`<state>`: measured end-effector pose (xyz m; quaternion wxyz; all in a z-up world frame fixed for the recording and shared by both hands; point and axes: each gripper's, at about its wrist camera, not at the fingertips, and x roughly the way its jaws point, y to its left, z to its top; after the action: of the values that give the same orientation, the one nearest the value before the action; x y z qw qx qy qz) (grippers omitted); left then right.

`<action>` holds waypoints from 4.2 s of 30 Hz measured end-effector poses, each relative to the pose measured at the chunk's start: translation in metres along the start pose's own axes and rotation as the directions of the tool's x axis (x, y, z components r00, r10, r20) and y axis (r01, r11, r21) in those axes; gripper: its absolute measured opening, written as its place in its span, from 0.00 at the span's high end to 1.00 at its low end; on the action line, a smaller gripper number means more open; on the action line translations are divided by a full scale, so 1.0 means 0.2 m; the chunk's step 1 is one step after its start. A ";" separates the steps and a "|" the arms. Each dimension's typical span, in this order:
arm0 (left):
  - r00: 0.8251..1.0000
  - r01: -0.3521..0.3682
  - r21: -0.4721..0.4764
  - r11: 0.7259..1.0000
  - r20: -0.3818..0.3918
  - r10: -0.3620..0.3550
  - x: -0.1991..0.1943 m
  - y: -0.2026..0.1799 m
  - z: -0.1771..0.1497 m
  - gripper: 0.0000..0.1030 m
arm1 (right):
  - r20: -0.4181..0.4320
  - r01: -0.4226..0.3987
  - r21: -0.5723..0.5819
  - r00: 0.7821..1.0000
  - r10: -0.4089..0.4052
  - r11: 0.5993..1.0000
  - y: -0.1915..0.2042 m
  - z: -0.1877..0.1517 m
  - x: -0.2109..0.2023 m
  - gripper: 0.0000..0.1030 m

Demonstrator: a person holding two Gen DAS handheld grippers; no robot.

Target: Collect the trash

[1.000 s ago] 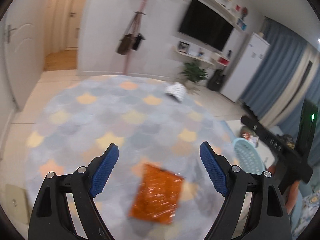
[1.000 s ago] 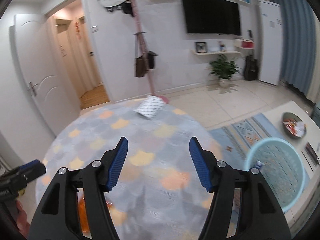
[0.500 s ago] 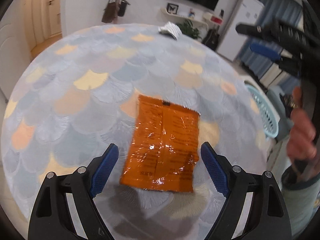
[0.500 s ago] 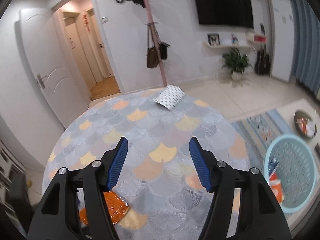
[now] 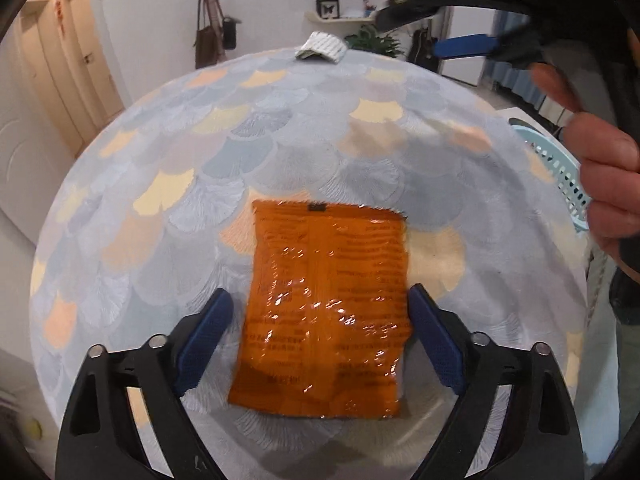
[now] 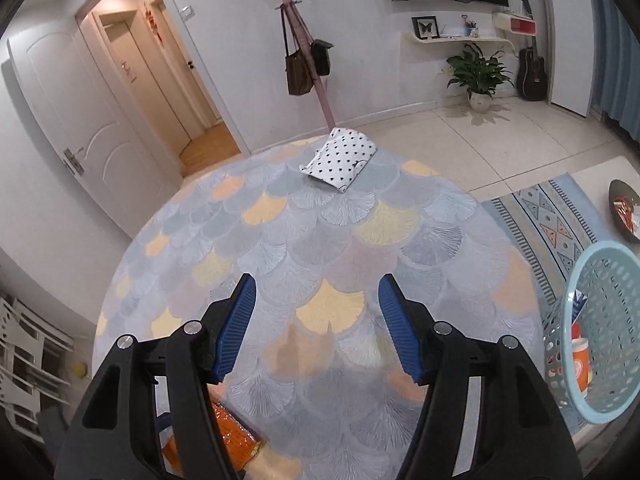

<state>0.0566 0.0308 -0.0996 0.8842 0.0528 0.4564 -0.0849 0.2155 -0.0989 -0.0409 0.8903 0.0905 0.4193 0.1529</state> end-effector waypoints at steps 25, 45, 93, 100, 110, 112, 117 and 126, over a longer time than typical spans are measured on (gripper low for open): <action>0.969 0.037 -0.202 0.979 0.246 0.014 0.05 0.46 0.38 0.64 | 0.039 0.146 0.038 0.988 -0.147 0.989 0.01 0.47 0.55 0.42; 0.956 0.006 -0.235 0.972 0.286 0.063 0.05 0.46 0.36 0.59 | 0.007 0.294 -0.030 0.956 -0.294 0.955 0.03 0.58 0.89 0.57; 0.894 0.335 0.188 0.923 0.246 -0.375 0.05 -0.74 0.93 0.59 | 0.241 0.367 0.356 0.853 -0.464 0.859 -1.13 -0.08 -0.64 0.86; 0.891 0.385 0.298 0.873 0.126 -0.436 0.28 -1.15 0.97 0.58 | 0.097 0.443 0.447 0.840 -0.534 0.777 -1.44 -0.22 -0.60 0.85; 0.848 0.530 0.228 0.817 -0.131 -0.514 0.64 -1.44 0.94 0.47 | -0.060 0.431 0.571 0.871 -0.488 0.699 -1.76 -0.45 -0.51 0.80; 0.854 0.520 0.218 0.826 -0.123 -0.505 0.66 -1.45 0.94 0.33 | -0.067 0.432 0.578 0.871 -0.487 0.693 -1.77 -0.45 -0.52 0.68; 0.854 0.520 0.216 0.827 -0.121 -0.505 0.65 -1.45 0.92 0.28 | -0.041 0.433 0.574 0.863 -0.503 0.695 -1.75 -0.45 -0.56 0.57; 0.827 0.558 0.191 0.808 -0.043 -0.561 0.45 -1.27 0.90 0.22 | 0.056 0.421 0.507 0.854 -0.517 0.752 -1.49 -0.34 -0.68 0.56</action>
<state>0.2004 -0.2585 -0.0736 0.8139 0.0020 0.4344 -0.3858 0.1399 -0.4230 -0.0729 0.8857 0.2124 0.3646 -0.1937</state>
